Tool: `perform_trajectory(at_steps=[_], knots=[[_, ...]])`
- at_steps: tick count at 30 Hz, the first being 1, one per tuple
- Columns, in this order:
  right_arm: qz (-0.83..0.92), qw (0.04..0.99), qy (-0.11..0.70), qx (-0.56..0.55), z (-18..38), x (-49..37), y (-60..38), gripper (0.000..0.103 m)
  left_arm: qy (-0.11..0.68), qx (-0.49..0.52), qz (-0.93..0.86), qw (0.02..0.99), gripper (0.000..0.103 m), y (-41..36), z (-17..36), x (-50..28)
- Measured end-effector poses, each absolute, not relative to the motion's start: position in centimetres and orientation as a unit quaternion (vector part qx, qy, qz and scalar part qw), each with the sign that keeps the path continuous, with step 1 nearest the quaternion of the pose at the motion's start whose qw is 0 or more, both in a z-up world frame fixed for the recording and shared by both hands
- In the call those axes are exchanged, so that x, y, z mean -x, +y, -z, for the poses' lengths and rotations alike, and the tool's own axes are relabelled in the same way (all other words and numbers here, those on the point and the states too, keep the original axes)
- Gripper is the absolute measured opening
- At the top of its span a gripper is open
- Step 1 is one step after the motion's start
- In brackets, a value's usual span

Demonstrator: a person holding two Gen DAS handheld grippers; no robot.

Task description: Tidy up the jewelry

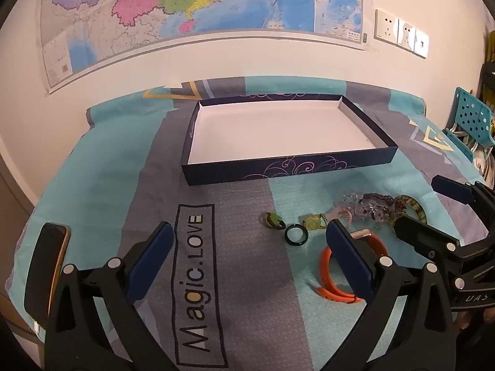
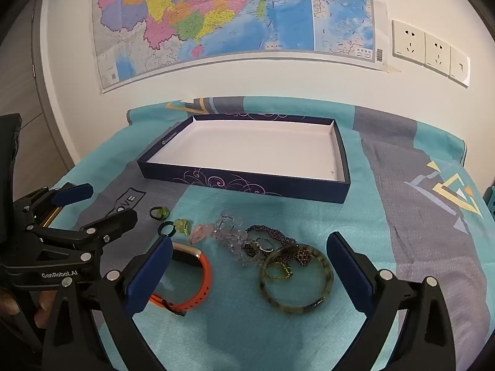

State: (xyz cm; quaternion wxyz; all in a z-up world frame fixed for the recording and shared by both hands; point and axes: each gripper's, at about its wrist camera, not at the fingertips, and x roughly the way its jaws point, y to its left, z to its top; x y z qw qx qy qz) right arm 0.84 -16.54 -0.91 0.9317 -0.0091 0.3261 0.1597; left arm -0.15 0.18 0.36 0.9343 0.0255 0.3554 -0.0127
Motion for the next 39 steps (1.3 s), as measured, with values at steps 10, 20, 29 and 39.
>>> perform_trajectory(at_steps=[10,20,29,39], knots=[[-0.158,0.932,0.326,0.01,1.05,-0.77,-16.46,0.096,0.355,-0.02,0.008,0.934,0.097,0.38,-0.35,0.26],[-0.158,0.932,0.327,0.008,1.09,-0.89,-16.42,0.096,0.357,-0.018,0.003,0.934,0.097,0.46,-0.19,0.27],[-0.157,0.932,0.326,0.008,1.09,-0.84,-16.44,0.096,0.358,-0.017,0.002,0.934,0.097,0.51,-0.1,0.25],[-0.158,0.932,0.326,0.008,1.1,-0.82,-16.49,0.096,0.357,-0.017,0.002,0.934,0.097,0.48,-0.07,0.3]])
